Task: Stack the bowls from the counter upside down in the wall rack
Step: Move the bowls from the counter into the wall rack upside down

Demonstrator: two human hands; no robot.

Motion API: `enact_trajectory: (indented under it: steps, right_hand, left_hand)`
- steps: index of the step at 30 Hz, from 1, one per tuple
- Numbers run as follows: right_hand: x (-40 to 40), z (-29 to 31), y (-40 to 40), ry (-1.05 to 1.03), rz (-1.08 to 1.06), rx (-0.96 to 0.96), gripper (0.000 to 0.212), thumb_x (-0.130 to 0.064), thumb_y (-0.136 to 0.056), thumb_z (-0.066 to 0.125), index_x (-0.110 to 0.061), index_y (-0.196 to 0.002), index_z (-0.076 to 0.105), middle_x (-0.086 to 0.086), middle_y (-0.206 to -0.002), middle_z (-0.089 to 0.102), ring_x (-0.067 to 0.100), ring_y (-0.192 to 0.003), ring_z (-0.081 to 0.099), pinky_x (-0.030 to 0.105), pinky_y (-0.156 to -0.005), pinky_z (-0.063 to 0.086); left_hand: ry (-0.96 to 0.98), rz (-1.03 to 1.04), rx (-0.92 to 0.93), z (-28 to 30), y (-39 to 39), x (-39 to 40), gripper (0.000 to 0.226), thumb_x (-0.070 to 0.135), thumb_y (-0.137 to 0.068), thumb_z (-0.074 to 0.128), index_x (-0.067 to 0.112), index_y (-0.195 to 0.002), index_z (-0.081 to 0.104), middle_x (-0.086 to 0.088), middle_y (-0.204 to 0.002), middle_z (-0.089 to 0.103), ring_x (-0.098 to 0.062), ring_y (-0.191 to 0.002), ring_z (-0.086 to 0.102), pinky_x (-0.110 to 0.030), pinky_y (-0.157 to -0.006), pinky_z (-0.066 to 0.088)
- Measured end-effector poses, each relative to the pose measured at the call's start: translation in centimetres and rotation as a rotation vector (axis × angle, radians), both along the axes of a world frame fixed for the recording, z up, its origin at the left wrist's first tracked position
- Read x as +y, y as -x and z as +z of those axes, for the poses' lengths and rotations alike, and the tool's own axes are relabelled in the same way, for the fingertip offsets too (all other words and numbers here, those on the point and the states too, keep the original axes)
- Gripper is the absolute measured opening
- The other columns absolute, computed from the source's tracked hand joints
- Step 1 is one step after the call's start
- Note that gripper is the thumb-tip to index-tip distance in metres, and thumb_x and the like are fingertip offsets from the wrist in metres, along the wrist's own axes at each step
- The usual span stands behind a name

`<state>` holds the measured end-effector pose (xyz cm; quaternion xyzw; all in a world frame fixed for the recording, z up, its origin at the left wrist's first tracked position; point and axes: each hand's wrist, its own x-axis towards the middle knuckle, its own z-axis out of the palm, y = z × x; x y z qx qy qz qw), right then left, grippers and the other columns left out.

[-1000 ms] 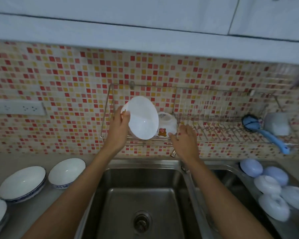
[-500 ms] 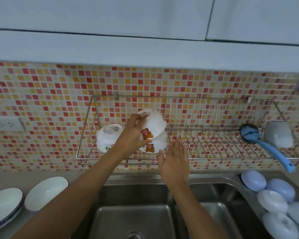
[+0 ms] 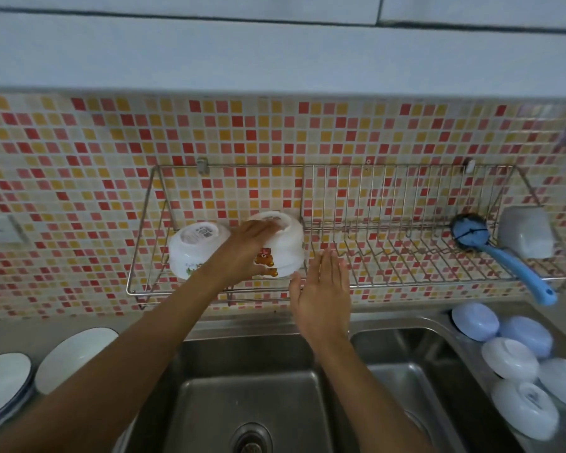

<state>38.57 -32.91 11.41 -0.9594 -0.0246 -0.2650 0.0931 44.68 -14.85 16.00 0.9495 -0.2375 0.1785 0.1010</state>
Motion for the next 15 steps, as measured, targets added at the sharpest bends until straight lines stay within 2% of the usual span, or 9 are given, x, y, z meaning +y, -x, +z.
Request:
enact_trajectory:
  steps: [7,11,15]
  right_hand:
    - [-0.1,0.0,0.0,0.003,0.016,0.005,0.065,-0.045,-0.098,0.025,0.001,-0.141,0.041,0.02,-0.147,0.041,0.03,-0.141,0.034,0.039,-0.118,0.006]
    - [-0.1,0.0,0.1,-0.001,0.019,-0.001,0.066,-0.045,-0.098,0.025,0.001,-0.141,0.041,0.02,-0.147,0.041,0.03,-0.14,0.034,0.039,-0.118,0.007]
    - [-0.1,-0.1,0.0,-0.01,0.024,0.002,0.066,-0.046,-0.098,0.023,0.001,-0.142,0.04,0.02,-0.148,0.04,0.03,-0.141,0.033,0.039,-0.117,0.006]
  left_hand:
    - [0.041,-0.033,0.004,-0.6,0.2,-0.2,0.085,0.033,-0.074,0.076,0.022,-0.145,0.031,0.0,-0.152,0.033,-0.024,-0.14,0.028,-0.042,-0.115,0.028]
    - [0.174,0.019,0.016,-0.5,0.3,-0.7,0.074,0.046,-0.08,0.067,0.027,-0.143,0.035,0.0,-0.155,0.027,-0.023,-0.143,0.02,-0.042,-0.118,0.021]
    - [0.251,0.137,0.162,-0.8,-0.8,-0.9,0.07,0.059,-0.081,0.057,0.04,-0.142,0.029,-0.003,-0.16,0.011,-0.025,-0.147,0.006,-0.049,-0.119,0.014]
